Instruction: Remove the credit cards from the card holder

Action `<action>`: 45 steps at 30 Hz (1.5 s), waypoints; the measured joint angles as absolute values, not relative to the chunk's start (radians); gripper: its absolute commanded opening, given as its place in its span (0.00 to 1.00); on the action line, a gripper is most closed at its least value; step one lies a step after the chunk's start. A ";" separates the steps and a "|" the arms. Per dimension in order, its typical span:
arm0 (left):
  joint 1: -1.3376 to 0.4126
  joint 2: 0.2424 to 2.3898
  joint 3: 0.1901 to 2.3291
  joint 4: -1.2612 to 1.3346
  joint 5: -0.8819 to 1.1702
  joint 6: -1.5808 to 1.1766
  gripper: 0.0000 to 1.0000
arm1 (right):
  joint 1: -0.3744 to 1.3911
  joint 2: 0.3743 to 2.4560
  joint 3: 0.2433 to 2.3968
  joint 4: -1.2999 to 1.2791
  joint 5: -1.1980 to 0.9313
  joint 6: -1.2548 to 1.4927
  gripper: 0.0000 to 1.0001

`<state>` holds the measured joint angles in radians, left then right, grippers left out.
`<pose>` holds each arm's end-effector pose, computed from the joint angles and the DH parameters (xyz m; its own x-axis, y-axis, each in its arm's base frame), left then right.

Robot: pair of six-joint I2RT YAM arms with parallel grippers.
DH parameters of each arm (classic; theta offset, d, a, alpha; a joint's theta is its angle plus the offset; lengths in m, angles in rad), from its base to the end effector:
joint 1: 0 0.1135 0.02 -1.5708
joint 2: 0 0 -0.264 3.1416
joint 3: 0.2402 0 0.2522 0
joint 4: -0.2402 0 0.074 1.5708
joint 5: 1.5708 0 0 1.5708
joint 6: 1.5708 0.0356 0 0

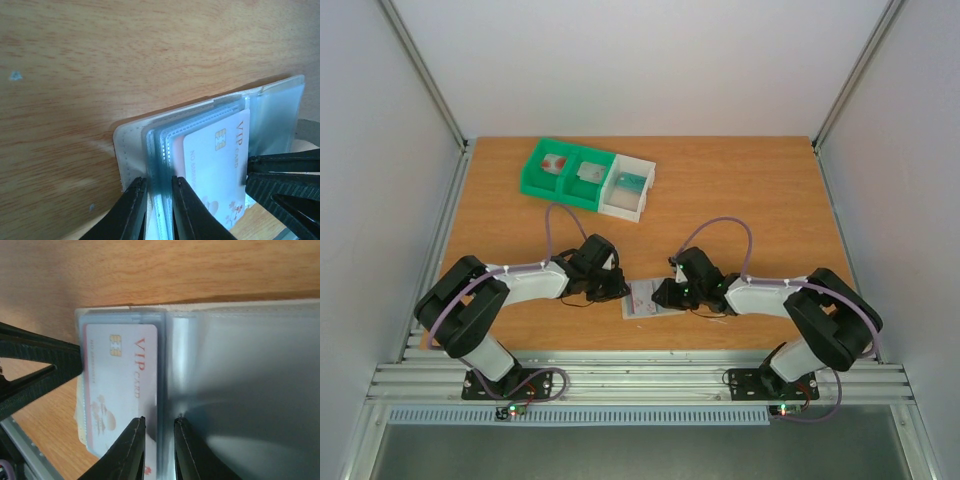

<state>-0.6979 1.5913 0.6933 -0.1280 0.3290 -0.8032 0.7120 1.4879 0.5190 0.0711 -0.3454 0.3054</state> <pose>0.2078 -0.1893 0.1312 -0.9850 -0.0627 -0.1610 0.0399 0.8243 -0.5648 0.1839 0.1746 0.1246 -0.7975 -0.3145 -0.5149 -0.5607 0.7015 0.4399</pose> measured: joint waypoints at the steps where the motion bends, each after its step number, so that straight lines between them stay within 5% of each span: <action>1: -0.698 1.591 0.693 -0.128 0.329 -0.803 0.15 | 0.712 1.499 0.520 0.077 -0.351 0.306 0.20; 23: -0.698 1.595 0.694 -0.126 0.323 -0.795 0.16 | 0.688 1.516 0.517 0.124 -0.374 0.310 0.02; 45: -0.702 1.628 0.693 -0.036 0.344 -0.785 0.16 | 0.628 1.462 0.581 -0.075 -0.413 0.230 0.01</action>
